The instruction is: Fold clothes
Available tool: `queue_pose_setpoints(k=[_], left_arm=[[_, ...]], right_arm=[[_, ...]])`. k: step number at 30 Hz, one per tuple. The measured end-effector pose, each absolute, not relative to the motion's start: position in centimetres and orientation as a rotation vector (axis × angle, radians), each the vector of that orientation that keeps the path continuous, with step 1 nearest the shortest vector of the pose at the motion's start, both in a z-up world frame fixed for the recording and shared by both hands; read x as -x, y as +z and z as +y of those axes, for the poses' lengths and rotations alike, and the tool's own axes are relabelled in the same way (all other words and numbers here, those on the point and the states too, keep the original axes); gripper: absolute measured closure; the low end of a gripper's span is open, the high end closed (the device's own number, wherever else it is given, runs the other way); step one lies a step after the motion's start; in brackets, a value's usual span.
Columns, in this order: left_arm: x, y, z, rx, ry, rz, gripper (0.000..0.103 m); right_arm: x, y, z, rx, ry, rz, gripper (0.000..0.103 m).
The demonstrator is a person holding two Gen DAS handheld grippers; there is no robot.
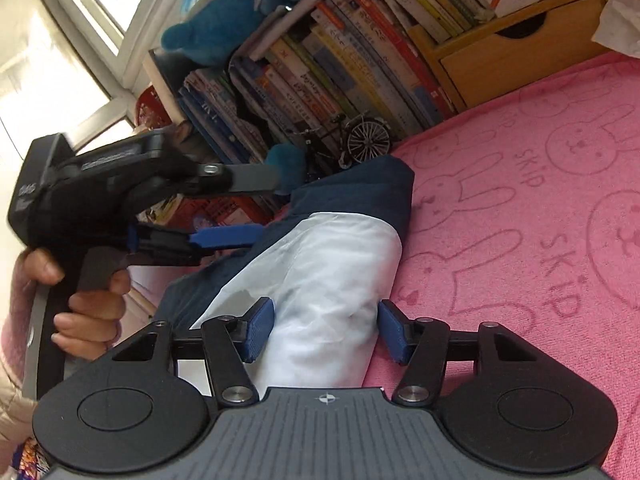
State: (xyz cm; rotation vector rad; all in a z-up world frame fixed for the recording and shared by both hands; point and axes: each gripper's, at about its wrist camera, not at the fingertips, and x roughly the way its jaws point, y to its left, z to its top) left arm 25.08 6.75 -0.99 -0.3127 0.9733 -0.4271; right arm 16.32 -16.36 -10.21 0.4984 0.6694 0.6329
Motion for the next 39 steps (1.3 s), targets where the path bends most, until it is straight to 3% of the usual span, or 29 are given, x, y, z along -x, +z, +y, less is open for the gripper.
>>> queue_pose_setpoints(k=[3,6,11,13,15,16,19,24,30,37,39], left_arm=[[-26.6,-1.5,6.4,0.354,-0.421,1.031,0.034],[-27.2,-1.3,6.7,0.388,-0.364,0.997,0.045],[-29.6,-2.8,7.7,0.497,-0.387,1.129,0.044],[-28.8,-2.6,7.7,0.491,-0.412,1.073,0.046],[-27.7,-1.9,8.0,0.521,-0.5,0.972,0.068],[-27.6,-1.8,8.3,0.558,-0.548,0.947,0.068],[-27.7,-1.8,8.0,0.558,-0.599,0.942,0.085],[-29.5,-3.8,7.3,0.562,-0.514,1.081,0.074],[-30.4,-4.1,6.7,0.586,-0.451,0.997,0.093],[-32.2,-2.1,9.0,0.719,-0.371,0.837,0.098],[-30.8,-0.2,9.2,0.616,-0.283,0.759,0.093]], right_arm=[[-16.3,-10.1,-15.9,-0.475,0.64,0.672,0.045],[-16.4,-10.2,-16.1,-0.492,0.649,0.68,0.045],[-16.5,-10.3,-16.2,-0.505,0.654,0.685,0.044],[-16.5,-10.2,-16.1,-0.504,0.654,0.684,0.043],[-16.4,-10.2,-16.1,-0.499,0.653,0.683,0.043],[-16.4,-10.2,-16.0,-0.496,0.653,0.683,0.043],[-16.4,-10.2,-15.8,-0.48,0.652,0.682,0.043],[-16.3,-10.1,-15.6,-0.467,0.654,0.685,0.042],[-16.3,-10.1,-15.6,-0.464,0.656,0.686,0.042],[-16.3,-10.0,-15.6,-0.463,0.661,0.687,0.042],[-16.4,-10.0,-15.7,-0.469,0.664,0.688,0.042]])
